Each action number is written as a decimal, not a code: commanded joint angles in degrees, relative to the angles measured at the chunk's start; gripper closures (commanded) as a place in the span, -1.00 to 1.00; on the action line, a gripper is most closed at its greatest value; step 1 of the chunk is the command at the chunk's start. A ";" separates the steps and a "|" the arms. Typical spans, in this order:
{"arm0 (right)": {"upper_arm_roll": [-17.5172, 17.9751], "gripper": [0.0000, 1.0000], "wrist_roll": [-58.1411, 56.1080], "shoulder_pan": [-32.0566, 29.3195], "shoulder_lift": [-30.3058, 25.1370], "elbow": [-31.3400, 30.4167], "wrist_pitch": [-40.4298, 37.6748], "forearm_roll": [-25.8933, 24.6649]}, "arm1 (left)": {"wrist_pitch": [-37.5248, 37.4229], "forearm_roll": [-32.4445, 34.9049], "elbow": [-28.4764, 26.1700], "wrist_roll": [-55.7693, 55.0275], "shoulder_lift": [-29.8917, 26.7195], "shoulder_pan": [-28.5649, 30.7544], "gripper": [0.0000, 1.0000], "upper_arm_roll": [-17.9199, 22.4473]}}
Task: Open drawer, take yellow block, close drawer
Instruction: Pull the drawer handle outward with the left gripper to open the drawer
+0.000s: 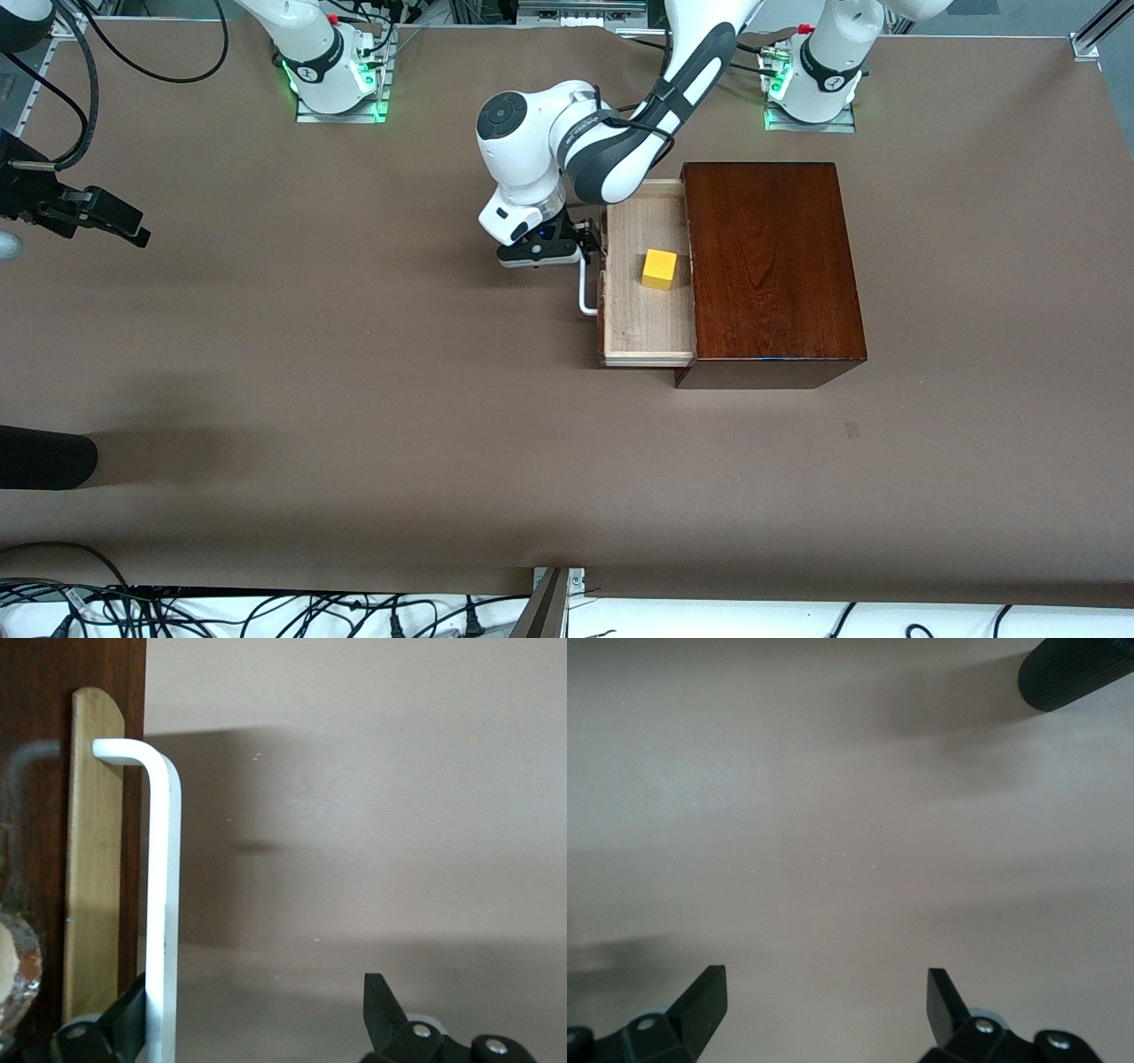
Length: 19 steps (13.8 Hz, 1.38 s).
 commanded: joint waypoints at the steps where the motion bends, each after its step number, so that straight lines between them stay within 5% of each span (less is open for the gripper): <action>1: 0.52 -1.00 0.80 -0.47 0.90 1.66 -0.56 0.01 | 1.01 -2.35 4.53 -0.85 2.40 -1.37 -1.00 -0.34; 12: 0.78 -1.00 0.63 -0.11 1.34 3.50 -1.08 0.10 | -0.74 -2.09 4.18 -0.41 -0.32 -1.02 -1.00 -0.34; 19: 1.05 -1.00 2.47 0.15 1.34 4.91 -3.46 0.27 | -9.52 -3.31 4.27 0.12 -5.49 0.90 -1.00 -1.30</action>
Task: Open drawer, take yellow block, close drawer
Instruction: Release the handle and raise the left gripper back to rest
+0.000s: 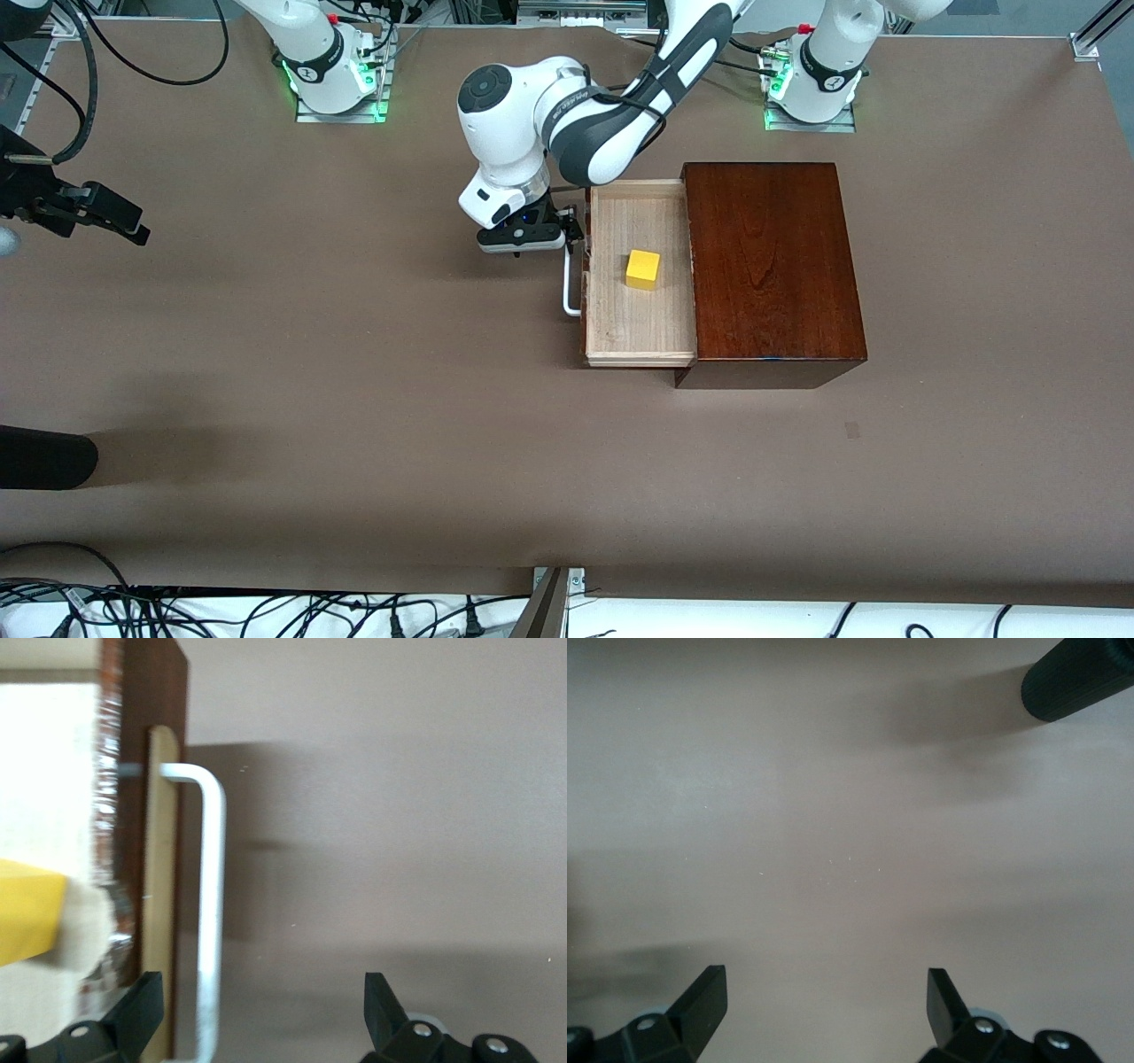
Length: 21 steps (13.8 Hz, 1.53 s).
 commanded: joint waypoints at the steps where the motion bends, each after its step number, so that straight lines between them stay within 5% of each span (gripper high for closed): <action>1: 0.36 -1.00 1.55 -0.04 0.92 2.06 -1.72 0.25 | -4.43 -4.54 -0.62 0.43 -5.33 2.54 -1.00 -0.52; 6: 0.36 -1.00 1.72 -0.04 0.92 1.80 -1.72 1.47 | -11.73 -8.86 -2.11 0.52 -15.18 19.31 -1.00 -6.32; 11: 3.95 -1.00 1.02 2.41 0.92 1.80 -1.72 1.57 | -21.39 -10.18 -2.47 13.68 -22.56 26.62 -1.00 -5.18; 18: 5.63 -1.00 2.07 13.92 3.81 1.89 -1.02 4.80 | -25.27 -15.81 -8.62 46.71 -34.26 27.78 -1.00 16.06; 21: 5.72 -1.00 1.81 19.19 6.18 2.24 0.37 7.90 | -23.96 -16.77 -13.53 55.69 -38.30 32.86 -1.00 18.11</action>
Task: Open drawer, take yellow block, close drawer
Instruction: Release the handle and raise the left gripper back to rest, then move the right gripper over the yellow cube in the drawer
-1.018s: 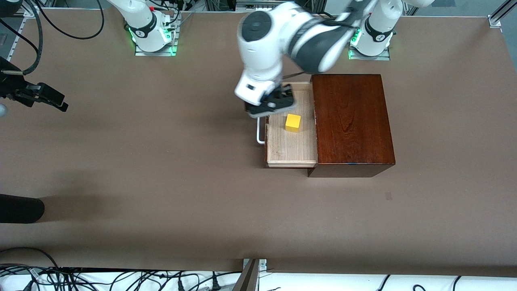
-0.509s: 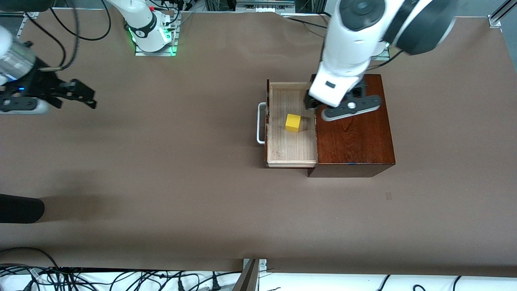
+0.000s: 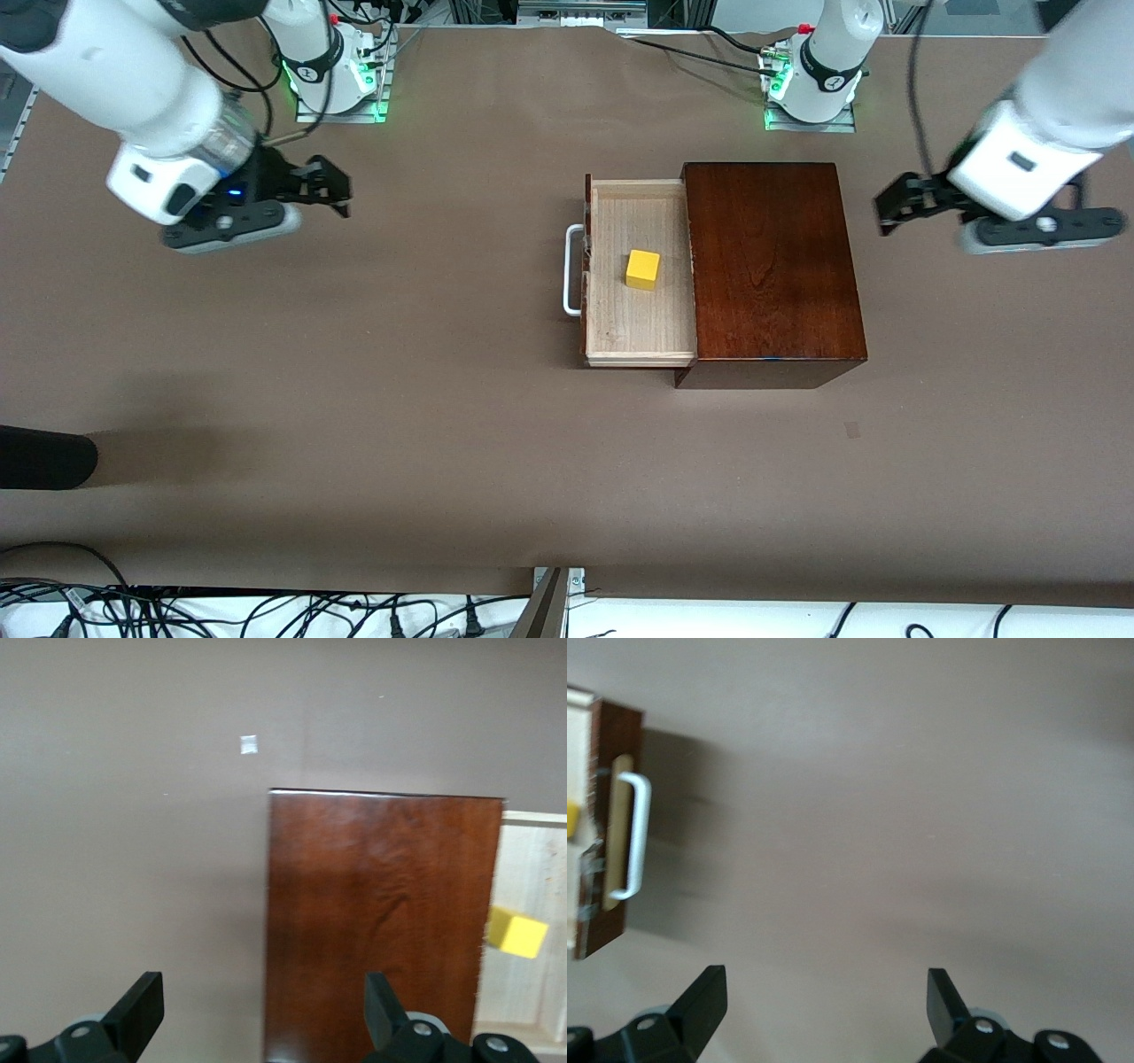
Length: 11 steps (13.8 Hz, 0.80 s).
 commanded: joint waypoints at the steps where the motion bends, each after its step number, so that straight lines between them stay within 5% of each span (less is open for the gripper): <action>1: -0.31 -1.00 -0.18 4.33 2.86 1.95 1.37 1.51 | 1.85 -1.91 -5.85 6.61 -4.36 3.09 -1.00 0.41; 6: 0.04 -1.00 -1.41 13.13 9.80 6.16 8.75 1.60 | 1.86 -1.91 -5.86 7.07 -4.10 3.45 -1.00 1.20; 11: 4.18 -1.00 -0.80 17.35 17.19 13.20 12.51 1.43 | 4.49 -2.08 -4.98 6.99 -3.40 5.03 -1.00 1.20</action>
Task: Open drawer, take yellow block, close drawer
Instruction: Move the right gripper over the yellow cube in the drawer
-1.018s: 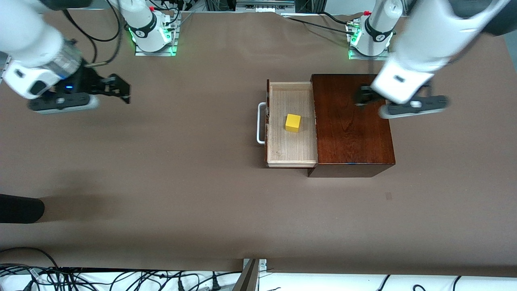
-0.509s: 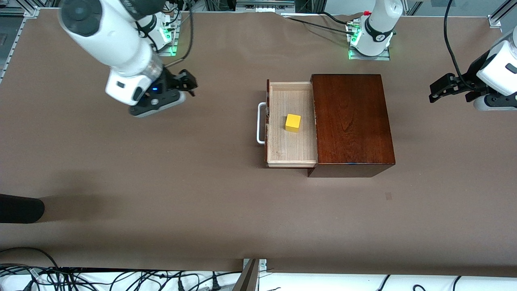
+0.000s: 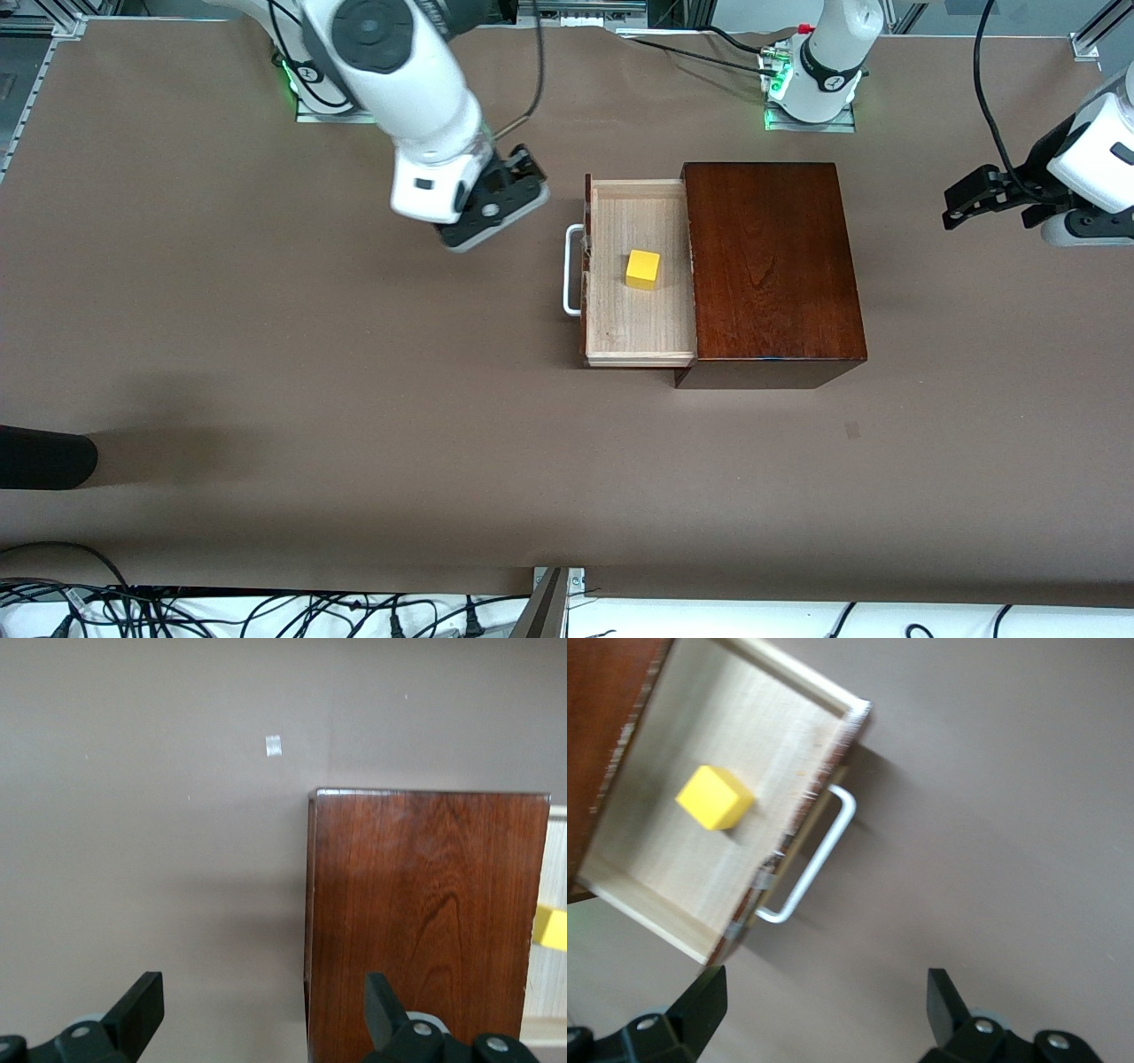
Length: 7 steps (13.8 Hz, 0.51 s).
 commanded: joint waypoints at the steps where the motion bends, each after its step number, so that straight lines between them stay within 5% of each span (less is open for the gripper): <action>1: 0.35 -1.00 0.08 2.46 4.24 3.55 3.78 0.43 | 1.01 -1.19 -0.37 1.08 -0.11 1.06 -1.00 -0.20; 7: 0.27 -1.00 -1.76 8.09 10.04 4.42 13.98 -0.36 | 4.35 -1.89 1.91 1.25 1.04 2.72 -1.00 0.06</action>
